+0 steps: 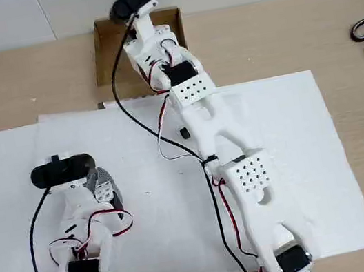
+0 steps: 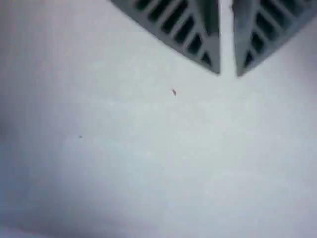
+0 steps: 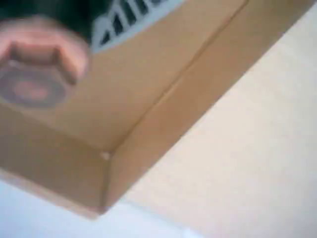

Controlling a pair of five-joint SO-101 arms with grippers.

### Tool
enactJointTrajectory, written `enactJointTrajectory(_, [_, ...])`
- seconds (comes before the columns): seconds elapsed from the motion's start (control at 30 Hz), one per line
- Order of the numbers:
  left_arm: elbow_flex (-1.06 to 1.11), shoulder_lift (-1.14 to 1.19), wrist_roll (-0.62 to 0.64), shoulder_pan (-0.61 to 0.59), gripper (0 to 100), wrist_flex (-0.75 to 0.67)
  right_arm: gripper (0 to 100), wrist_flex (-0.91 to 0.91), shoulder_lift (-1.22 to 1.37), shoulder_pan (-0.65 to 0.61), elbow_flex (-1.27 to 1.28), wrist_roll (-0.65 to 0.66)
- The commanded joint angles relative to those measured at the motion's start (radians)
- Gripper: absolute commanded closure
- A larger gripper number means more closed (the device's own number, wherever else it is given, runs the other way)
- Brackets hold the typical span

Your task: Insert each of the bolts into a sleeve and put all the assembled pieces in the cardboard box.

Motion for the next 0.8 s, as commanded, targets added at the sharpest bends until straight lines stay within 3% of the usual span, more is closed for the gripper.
enactJointTrajectory(0.0, [-0.002, -0.006, -0.003, -0.005, 99, -0.021, 80.9, 0.093, -0.030, -0.002, -0.117, 0.020])
enactJointTrajectory(0.3, [-0.002, -0.006, -0.003, -0.005, 99, -0.021, 78.6, 0.394, -0.030, -0.001, -0.345, 0.023])
enactJointTrajectory(0.6, [-0.002, -0.006, -0.003, -0.009, 99, -0.021, 78.6, 0.920, -0.028, -0.004, -0.555, 0.014])
enactJointTrajectory(0.77, [-0.002, -0.006, -0.003, -0.009, 99, -0.021, 79.3, 1.101, -0.030, 0.001, -0.555, -0.150])
